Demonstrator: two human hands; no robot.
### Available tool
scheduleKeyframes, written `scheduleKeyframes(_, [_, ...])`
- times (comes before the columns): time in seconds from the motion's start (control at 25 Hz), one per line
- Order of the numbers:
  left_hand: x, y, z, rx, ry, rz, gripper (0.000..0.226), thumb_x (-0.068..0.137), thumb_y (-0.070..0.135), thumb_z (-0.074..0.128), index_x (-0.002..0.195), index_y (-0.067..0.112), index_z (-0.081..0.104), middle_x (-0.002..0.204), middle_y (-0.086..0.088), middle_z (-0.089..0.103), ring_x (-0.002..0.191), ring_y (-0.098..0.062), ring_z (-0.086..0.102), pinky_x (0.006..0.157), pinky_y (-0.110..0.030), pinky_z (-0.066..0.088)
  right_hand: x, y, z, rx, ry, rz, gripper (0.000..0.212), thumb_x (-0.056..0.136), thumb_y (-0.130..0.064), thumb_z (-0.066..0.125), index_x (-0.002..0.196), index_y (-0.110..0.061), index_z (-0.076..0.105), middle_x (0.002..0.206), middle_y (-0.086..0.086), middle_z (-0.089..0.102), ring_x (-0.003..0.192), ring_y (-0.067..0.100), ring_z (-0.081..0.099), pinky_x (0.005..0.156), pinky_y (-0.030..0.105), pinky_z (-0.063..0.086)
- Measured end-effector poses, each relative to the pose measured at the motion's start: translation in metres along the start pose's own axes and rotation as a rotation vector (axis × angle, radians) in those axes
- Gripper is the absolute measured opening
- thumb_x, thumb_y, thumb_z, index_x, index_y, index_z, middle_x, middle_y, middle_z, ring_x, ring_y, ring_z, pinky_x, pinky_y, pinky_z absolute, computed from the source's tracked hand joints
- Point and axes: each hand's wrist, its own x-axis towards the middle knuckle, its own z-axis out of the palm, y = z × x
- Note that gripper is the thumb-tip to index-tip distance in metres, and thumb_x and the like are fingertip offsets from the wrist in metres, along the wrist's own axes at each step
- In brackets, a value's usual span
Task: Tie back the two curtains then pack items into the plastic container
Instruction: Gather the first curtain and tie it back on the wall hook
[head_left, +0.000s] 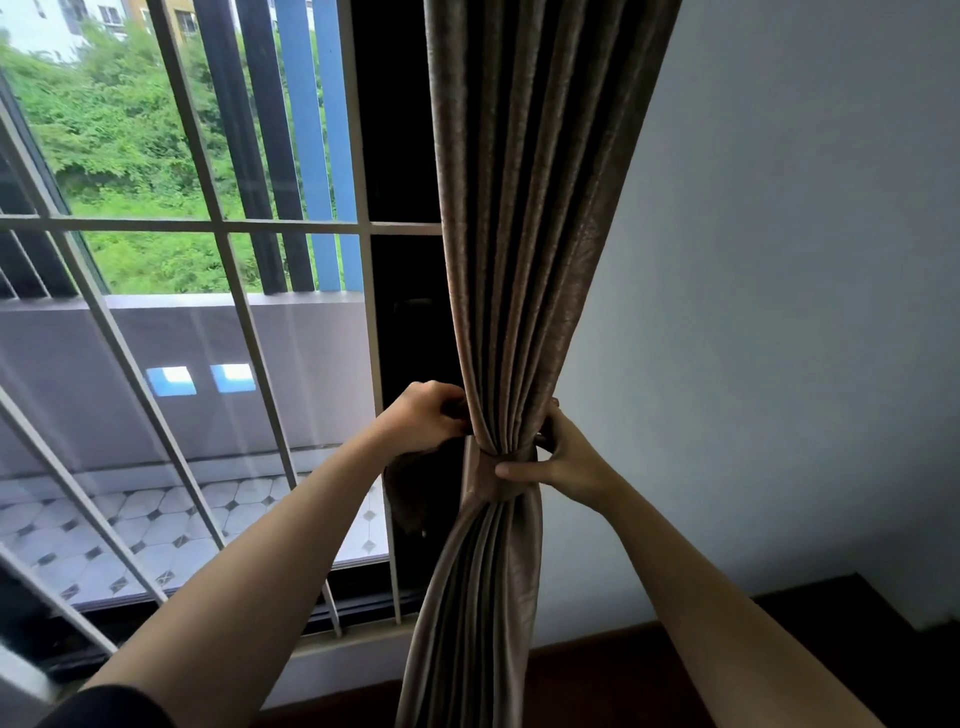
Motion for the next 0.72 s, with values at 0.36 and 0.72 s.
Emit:
scheduleKeyframes(0.36, [0.006, 0.007, 0.004, -0.006, -0.008, 0.006, 0.023, 0.082, 0.014, 0.068, 0.104, 0.010, 0.069, 0.095, -0.004, 0.066, 0.092, -0.015, 0.059, 0.077, -0.022, 0.044, -0.001, 0.016, -0.022, -0.136, -0.002, -0.182, 0.067, 0.076, -0.024, 0.075, 0.127, -0.042, 0.035, 0.126, -0.001, 0.055, 0.109, 0.006, 0.055, 0.090, 0.014, 0.045])
scheduleKeyframes(0.72, [-0.002, 0.010, -0.016, 0.392, 0.015, 0.089, 0.053, 0.065, 0.061, 0.056, 0.091, 0.017, 0.070, 0.088, -0.005, 0.069, 0.081, -0.026, 0.063, 0.073, -0.041, 0.054, 0.038, 0.012, -0.060, -0.567, -0.169, -0.533, 0.029, 0.084, -0.005, 0.059, 0.106, -0.023, 0.058, 0.098, 0.004, 0.064, 0.079, 0.020, 0.064, 0.070, 0.043, 0.055])
